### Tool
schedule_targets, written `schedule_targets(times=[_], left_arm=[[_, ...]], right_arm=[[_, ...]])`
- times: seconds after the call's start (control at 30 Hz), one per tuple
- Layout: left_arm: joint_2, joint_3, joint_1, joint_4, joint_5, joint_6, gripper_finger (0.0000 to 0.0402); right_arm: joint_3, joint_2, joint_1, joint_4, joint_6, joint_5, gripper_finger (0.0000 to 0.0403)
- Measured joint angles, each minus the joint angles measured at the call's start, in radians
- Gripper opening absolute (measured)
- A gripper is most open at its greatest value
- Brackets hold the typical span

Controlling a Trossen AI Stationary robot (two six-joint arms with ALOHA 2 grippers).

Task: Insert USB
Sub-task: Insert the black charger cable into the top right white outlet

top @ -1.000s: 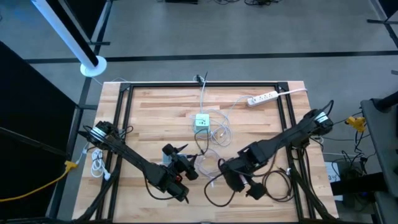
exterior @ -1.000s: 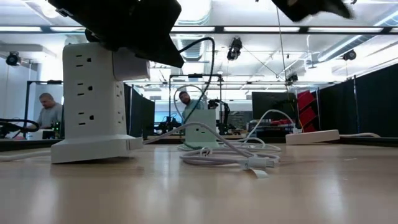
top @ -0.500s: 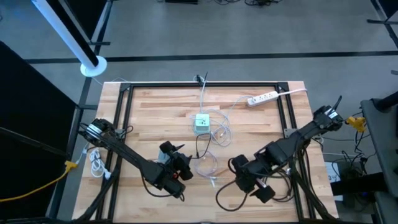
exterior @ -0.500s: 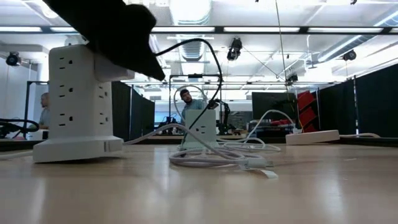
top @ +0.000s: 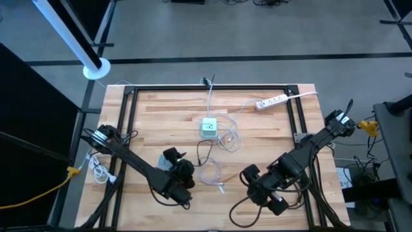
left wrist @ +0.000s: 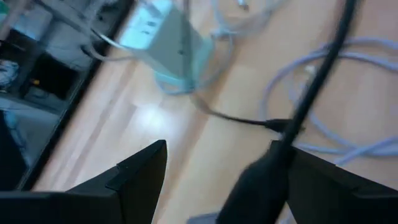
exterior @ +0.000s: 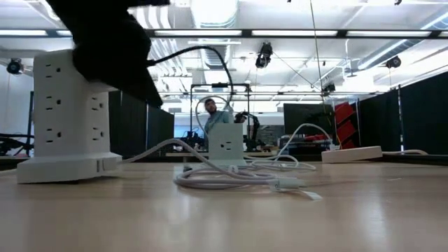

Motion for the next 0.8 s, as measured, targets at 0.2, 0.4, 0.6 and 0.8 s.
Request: schedule_targets(times=[0.2,0.4,0.6,0.8], left_arm=[[-0.003,0.101,-0.004,-0.003,0.094,0.093,0.0274],[0.000,0.098,-0.007,-0.153,0.195,0.036,0.0274],[0.001,0.063,-0.015,-0.328,0.262,-0.052,0.0274],[0.000,-0.010,-0.018,-0.331,0.381,-0.051,0.0274]], right_arm=[[0.000,0.000,0.000,0.002,0.006,0.025,0.0353],[0.000,0.001,0.000,0.002,0.020,0.025,0.0353],[0.000,0.001,0.000,0.003,0.017,0.025,0.0353],[0.000,0.001,0.000,0.002,0.011,0.025,0.0353]])
